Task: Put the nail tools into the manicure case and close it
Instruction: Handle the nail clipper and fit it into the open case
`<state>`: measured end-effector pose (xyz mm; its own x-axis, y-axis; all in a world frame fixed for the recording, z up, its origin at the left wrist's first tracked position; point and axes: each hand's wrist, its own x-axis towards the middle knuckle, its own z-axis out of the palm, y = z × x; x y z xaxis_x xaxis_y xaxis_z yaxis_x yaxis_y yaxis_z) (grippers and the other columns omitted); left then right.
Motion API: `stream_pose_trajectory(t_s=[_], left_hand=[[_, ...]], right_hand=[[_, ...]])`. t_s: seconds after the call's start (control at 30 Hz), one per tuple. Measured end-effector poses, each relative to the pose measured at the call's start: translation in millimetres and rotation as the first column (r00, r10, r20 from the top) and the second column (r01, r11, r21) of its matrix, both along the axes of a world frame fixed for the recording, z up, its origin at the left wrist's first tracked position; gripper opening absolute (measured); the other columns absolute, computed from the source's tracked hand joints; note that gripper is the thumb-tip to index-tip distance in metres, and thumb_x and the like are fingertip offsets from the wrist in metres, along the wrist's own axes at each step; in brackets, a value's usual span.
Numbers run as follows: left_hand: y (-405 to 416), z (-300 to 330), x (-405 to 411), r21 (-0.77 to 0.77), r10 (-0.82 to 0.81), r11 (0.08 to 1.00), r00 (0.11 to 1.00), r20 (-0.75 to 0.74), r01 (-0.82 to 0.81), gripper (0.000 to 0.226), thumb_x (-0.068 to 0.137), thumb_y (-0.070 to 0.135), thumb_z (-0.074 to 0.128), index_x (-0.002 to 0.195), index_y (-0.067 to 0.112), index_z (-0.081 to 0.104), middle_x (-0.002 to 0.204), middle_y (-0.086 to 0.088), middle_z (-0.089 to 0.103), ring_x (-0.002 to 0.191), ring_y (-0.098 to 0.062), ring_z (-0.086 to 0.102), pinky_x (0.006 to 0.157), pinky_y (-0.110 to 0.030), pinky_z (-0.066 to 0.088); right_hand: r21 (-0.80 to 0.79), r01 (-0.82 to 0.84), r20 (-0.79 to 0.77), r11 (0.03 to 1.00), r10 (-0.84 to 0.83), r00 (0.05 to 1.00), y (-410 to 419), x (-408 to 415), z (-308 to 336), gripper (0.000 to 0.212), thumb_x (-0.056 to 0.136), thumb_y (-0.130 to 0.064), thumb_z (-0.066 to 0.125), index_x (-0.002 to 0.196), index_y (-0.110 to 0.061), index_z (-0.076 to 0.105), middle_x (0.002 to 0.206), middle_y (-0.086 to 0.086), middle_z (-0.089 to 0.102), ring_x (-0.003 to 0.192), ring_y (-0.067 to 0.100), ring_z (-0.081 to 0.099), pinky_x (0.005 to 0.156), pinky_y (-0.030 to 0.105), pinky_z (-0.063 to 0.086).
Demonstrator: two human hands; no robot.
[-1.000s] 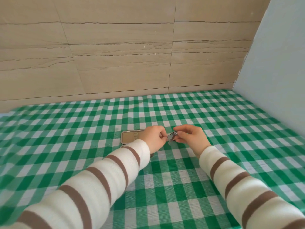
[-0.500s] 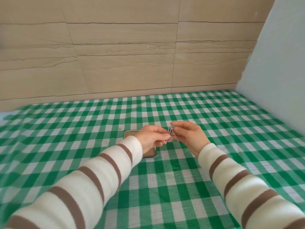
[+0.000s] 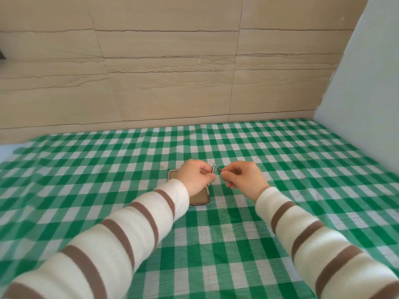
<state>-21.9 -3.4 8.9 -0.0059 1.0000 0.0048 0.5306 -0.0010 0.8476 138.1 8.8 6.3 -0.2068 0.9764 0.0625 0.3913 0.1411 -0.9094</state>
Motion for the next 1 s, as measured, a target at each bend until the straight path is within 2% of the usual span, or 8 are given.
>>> stream_pose_trajectory(t_s=[0.1, 0.2, 0.3, 0.53, 0.67, 0.73, 0.83, 1.0], left_hand=[[0, 1, -3, 0.054, -0.001, 0.998, 0.985, -0.171, 0.01, 0.014, 0.081, 0.022, 0.063, 0.094, 0.019, 0.068, 0.086, 0.006, 0.066, 0.076, -0.006, 0.059, 0.064, -0.011, 0.037], [0, 1, -7, 0.057, -0.016, 0.998, 0.965, -0.262, 0.032, 0.017, 0.083, 0.023, 0.06, 0.097, 0.02, 0.068, 0.099, 0.002, 0.07, 0.088, -0.014, 0.061, 0.08, -0.023, 0.044], [-1, 2, -12, 0.029, -0.055, 0.998, 0.965, -0.257, 0.064, 0.012, 0.084, 0.021, 0.058, 0.088, 0.023, 0.069, 0.095, 0.005, 0.072, 0.09, -0.014, 0.063, 0.085, -0.031, 0.047], [-6, 1, -16, -0.108, -0.117, 0.986, 0.985, 0.123, 0.13, 0.014, 0.085, 0.01, 0.059, 0.096, 0.013, 0.066, 0.087, 0.0, 0.072, 0.081, -0.012, 0.069, 0.073, -0.024, 0.056], [-11, 1, -20, -0.176, -0.07, 0.975, 0.936, 0.344, 0.138, 0.017, 0.084, 0.006, 0.06, 0.1, 0.005, 0.064, 0.086, -0.004, 0.072, 0.074, -0.007, 0.07, 0.063, -0.017, 0.055], [-12, 1, -21, -0.191, -0.054, 0.971, 0.914, 0.401, 0.141, 0.014, 0.083, 0.005, 0.061, 0.095, 0.007, 0.065, 0.084, -0.005, 0.072, 0.072, -0.008, 0.07, 0.061, -0.017, 0.054], [-14, 0, -25, -0.204, -0.028, 0.97, 0.893, 0.449, 0.133, 0.01, 0.081, 0.005, 0.063, 0.087, 0.011, 0.067, 0.085, -0.008, 0.071, 0.073, -0.012, 0.069, 0.06, -0.018, 0.054], [-15, 3, -30, -0.242, -0.003, 0.96, 0.869, 0.495, 0.141, 0.013, 0.08, 0.006, 0.065, 0.093, 0.006, 0.068, 0.091, -0.013, 0.068, 0.077, -0.017, 0.066, 0.061, -0.02, 0.055]], right_hand=[[-0.024, -0.02, 0.011, 1.0, 0.02, 1.0, 1, -1, 4, 0.015, 0.083, -0.011, 0.06, 0.071, -0.018, 0.066, 0.064, 0.0, 0.067, 0.051, 0.007, 0.059, 0.048, 0.012, 0.047], [-0.097, -0.053, -0.03, 0.994, 0.05, 0.998, 1, -1, 7, 0.014, 0.083, -0.011, 0.061, 0.073, -0.017, 0.068, 0.065, 0.0, 0.068, 0.05, 0.005, 0.058, 0.049, 0.013, 0.047], [-0.186, -0.105, -0.084, 0.977, 0.091, 0.992, 2, 1, 7, 0.012, 0.082, -0.013, 0.062, 0.074, -0.016, 0.071, 0.068, -0.001, 0.07, 0.059, 0.011, 0.056, 0.056, 0.019, 0.047], [-0.214, -0.098, -0.121, 0.972, 0.073, 0.99, 2, 2, 5, 0.005, 0.079, -0.021, 0.068, 0.077, -0.023, 0.072, 0.077, -0.002, 0.066, 0.069, 0.012, 0.052, 0.069, 0.026, 0.043], [-0.163, -0.12, -0.117, 0.979, 0.101, 0.988, 1, -2, 7, 0.005, 0.076, -0.02, 0.071, 0.075, -0.024, 0.074, 0.068, -0.009, 0.068, 0.06, 0.0, 0.057, 0.06, 0.014, 0.045], [-0.147, -0.129, -0.101, 0.981, 0.115, 0.988, 2, -4, 8, 0.005, 0.075, -0.018, 0.072, 0.076, -0.023, 0.073, 0.066, -0.011, 0.068, 0.056, -0.003, 0.057, 0.06, 0.014, 0.044], [-0.147, -0.161, -0.102, 0.976, 0.147, 0.984, 2, -6, 9, 0.011, 0.075, -0.015, 0.072, 0.079, -0.025, 0.071, 0.068, -0.001, 0.066, 0.058, 0.007, 0.058, 0.061, 0.019, 0.048], [-0.194, -0.242, -0.186, 0.951, 0.206, 0.961, -1, -13, 8, 0.032, 0.074, -0.007, 0.072, 0.096, -0.028, 0.065, 0.075, 0.003, 0.067, 0.062, 0.01, 0.067, 0.061, 0.018, 0.055]])
